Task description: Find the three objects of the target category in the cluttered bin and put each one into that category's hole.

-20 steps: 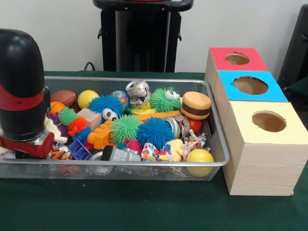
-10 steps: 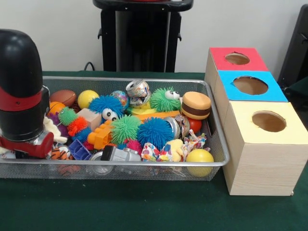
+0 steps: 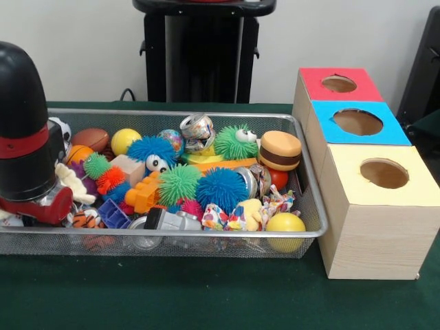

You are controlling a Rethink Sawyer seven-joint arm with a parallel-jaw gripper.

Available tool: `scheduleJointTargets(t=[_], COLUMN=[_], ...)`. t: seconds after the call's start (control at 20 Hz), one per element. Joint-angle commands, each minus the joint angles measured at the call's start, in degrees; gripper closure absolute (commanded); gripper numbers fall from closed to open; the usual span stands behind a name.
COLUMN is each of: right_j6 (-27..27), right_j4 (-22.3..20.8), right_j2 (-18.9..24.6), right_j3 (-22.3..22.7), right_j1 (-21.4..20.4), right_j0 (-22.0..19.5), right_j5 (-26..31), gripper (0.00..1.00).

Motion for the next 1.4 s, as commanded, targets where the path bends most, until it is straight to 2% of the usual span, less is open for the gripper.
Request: scheduleJointTargets(t=[0.05,0.55,0.75,0.9,1.05,1.15,1.4], right_j6=[-6.35,-4.94,-4.08,-4.55,-5.99,-5.77,-10.01], right_j4=[2.86,6.01,7.05,7.35,5.94,5.36,2.23], right_j2=[7.57,6.93,6.96,6.94,5.61,4.9,4.39], right_j3=[8.15,11.21,13.15,12.6,10.34,9.9,8.75], right_j1=[3.12,-1.12,-2.52,-2.07,-0.38,0.65,1.64], right_j0=[0.13,-0.08,-0.47,-0.43,0.86,1.27,2.32], right_j5=[7.99,14.8,15.37,16.47,19.26,19.19,20.26], gripper=[0.0,0.0,0.0,0.0,0.0,0.0,0.0])
